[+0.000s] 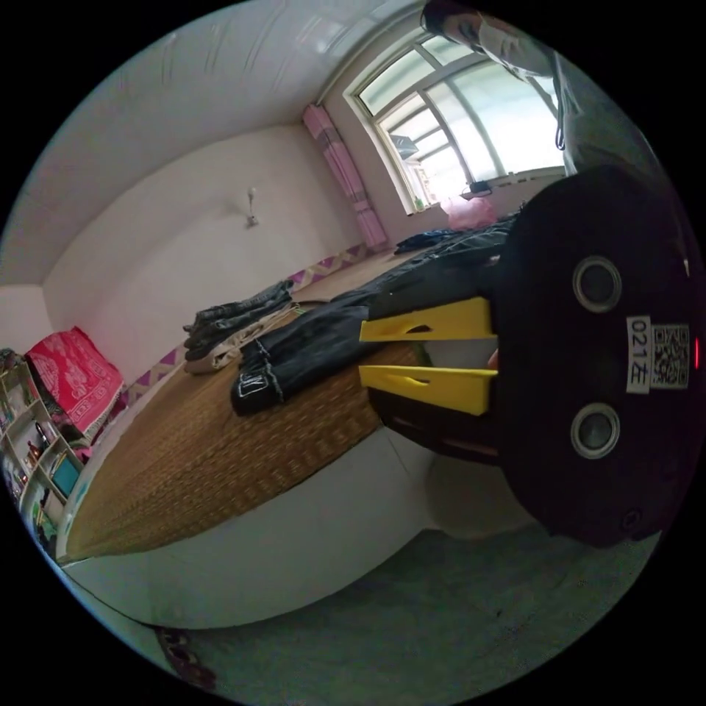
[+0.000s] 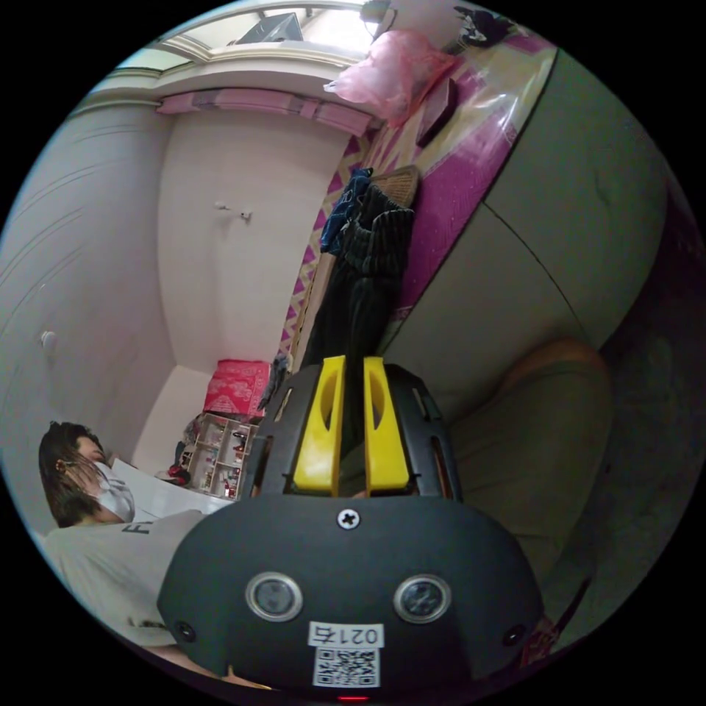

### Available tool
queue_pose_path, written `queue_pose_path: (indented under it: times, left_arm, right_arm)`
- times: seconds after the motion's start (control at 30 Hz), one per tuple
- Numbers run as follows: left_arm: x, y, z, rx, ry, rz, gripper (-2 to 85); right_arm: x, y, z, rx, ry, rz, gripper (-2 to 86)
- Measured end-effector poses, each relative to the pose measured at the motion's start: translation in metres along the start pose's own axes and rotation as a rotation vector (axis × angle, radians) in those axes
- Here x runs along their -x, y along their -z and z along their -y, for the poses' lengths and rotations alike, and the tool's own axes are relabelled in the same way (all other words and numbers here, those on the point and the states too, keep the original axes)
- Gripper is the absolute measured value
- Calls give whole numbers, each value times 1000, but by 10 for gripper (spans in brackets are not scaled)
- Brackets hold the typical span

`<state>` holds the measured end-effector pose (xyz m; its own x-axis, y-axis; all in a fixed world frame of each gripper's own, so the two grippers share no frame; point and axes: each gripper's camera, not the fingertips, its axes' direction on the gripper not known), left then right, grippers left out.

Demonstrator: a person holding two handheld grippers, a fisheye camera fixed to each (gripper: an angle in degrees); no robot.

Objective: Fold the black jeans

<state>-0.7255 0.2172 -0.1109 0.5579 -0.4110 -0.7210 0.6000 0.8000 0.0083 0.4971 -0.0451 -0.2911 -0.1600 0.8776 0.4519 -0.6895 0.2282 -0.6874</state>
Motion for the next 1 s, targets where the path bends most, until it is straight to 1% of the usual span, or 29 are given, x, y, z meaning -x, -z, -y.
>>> queue_pose_path:
  times: [0.07, 0.2, 0.3, 0.33, 0.37, 0.5, 0.57, 0.63, 0.7, 0.77, 0.8, 0.87, 0.93, 1.0]
  left_arm:
    - [-8, -9, 6, 39, -49, 12, 3]
    - [-25, -12, 11, 52, -114, 16, -8]
    - [-56, -10, 18, 30, -232, -10, -9]
    - [-76, -10, 24, 26, -298, -7, -9]
    - [-98, -12, 32, 25, -373, 10, -9]
    - [-163, -38, 72, 88, -500, 143, -10]
    - [-199, -72, 103, 136, -554, 207, -10]
    - [-224, -106, 125, 177, -615, 264, -10]
    - [-240, -148, 145, 228, -632, 323, -10]
    - [-247, -212, 167, 302, -638, 387, -10]
    - [-246, -229, 171, 325, -633, 399, -10]
    - [-231, -293, 181, 395, -611, 452, -9]
    - [-216, -326, 180, 446, -609, 456, -9]
    - [-209, -334, 181, 420, -609, 432, -9]
  right_arm:
    - [-2, 2, -2, 6, -8, 3, 23]
    - [0, 12, -2, 8, -6, 14, 9]
    - [10, 22, 3, 4, 19, 81, 4]
    - [16, 25, 8, 1, 29, 132, 3]
    - [23, 25, 17, 4, 39, 185, 2]
    - [57, 9, 67, 42, 116, 287, 1]
    - [80, -16, 113, 68, 149, 305, 1]
    - [88, -44, 149, 87, 149, 295, 1]
    - [87, -80, 184, 113, 137, 268, 2]
    - [68, -133, 225, 129, 100, 222, 3]
    - [61, -146, 233, 131, 90, 202, 3]
    - [20, -197, 255, 147, 17, 101, 4]
    - [-12, -224, 258, 163, -31, 21, 4]
    - [-34, -234, 249, 154, -50, 29, 4]
